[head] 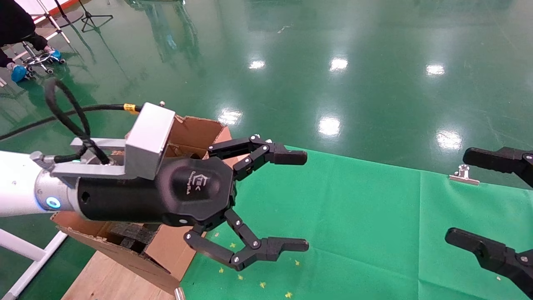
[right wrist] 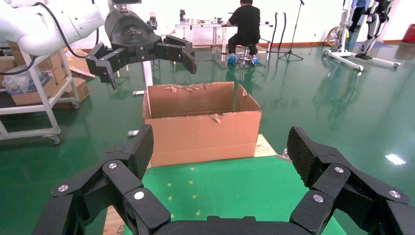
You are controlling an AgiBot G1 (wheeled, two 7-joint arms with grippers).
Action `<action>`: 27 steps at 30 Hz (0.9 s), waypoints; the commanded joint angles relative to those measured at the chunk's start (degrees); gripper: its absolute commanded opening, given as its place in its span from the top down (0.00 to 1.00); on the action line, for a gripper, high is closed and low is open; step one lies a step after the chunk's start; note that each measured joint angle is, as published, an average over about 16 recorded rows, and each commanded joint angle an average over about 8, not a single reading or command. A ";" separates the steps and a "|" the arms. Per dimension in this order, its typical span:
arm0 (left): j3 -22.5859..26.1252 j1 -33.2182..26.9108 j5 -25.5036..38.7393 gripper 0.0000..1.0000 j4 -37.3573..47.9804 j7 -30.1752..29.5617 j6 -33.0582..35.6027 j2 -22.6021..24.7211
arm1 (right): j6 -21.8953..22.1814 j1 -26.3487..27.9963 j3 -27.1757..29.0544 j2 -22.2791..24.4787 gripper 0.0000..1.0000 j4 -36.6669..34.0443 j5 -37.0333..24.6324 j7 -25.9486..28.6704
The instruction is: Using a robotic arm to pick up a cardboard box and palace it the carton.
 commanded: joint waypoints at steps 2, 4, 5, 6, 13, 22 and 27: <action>0.00 0.00 0.00 0.00 0.00 0.00 0.00 0.00 | 0.00 0.00 0.00 0.00 0.00 0.00 0.00 0.00; 0.00 0.00 0.00 0.00 0.00 0.00 0.00 0.00 | 0.00 0.00 0.00 0.00 0.00 0.00 0.00 0.00; 0.00 0.00 0.00 0.00 0.00 0.00 0.00 0.00 | 0.00 0.00 0.00 0.00 0.00 0.00 0.00 0.00; 0.00 0.00 0.00 0.00 0.00 0.00 0.00 0.00 | 0.00 0.00 0.00 0.00 0.00 0.00 0.00 0.00; 0.00 0.00 0.00 0.00 0.00 0.00 0.00 0.00 | 0.00 0.00 0.00 0.00 0.00 0.00 0.00 0.00; 0.00 0.00 0.00 0.00 0.00 0.00 0.00 0.00 | 0.00 0.00 0.00 0.00 0.00 0.00 0.00 0.00; 0.00 0.00 0.00 0.00 0.00 0.00 0.00 0.00 | 0.00 0.00 0.00 0.00 0.00 0.00 0.00 0.00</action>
